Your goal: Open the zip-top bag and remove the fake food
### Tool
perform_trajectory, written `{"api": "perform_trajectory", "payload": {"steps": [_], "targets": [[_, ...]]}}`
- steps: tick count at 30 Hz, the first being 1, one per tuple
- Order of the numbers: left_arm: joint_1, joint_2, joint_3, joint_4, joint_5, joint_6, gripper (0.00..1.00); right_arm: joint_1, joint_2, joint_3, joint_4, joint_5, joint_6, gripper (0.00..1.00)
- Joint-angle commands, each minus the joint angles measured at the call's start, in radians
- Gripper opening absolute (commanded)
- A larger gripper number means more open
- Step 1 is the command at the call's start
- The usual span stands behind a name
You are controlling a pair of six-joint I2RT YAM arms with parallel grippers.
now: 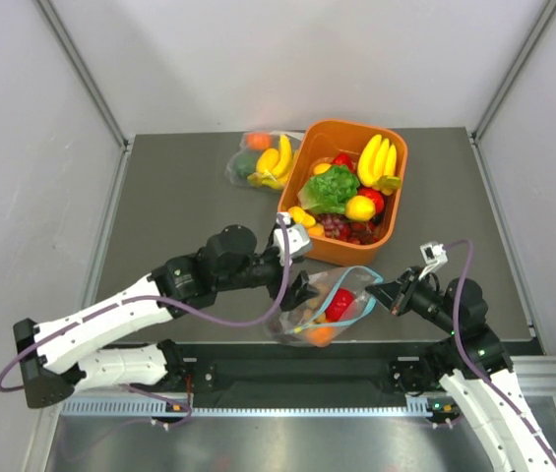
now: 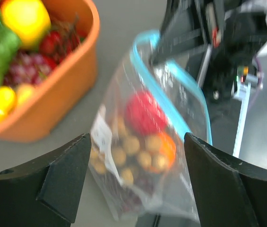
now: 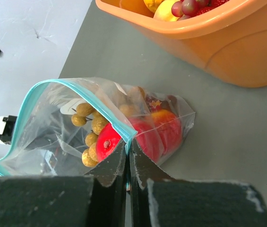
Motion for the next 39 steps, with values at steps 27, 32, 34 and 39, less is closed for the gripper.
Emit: {"api": "perform_trajectory", "payload": {"steps": [27, 32, 34, 39], "targets": [[-0.189, 0.22, 0.181, -0.088, -0.602, 0.038, 0.0, -0.009, 0.083, 0.085, -0.075, 0.074, -0.157, 0.0], [-0.189, 0.122, 0.184, -0.148, -0.614, 0.032, 0.0, -0.006, 0.212, 0.076, 0.031, 0.048, -0.159, 0.0], [-0.189, 0.107, 0.187, -0.18, -0.631, 0.027, 0.0, 0.003, 0.258, 0.076, 0.082, 0.056, -0.154, 0.0], [-0.189, 0.07, 0.178, -0.19, -0.671, 0.044, 0.0, 0.087, 0.365, 0.1, 0.146, 0.137, -0.159, 0.0]]}}
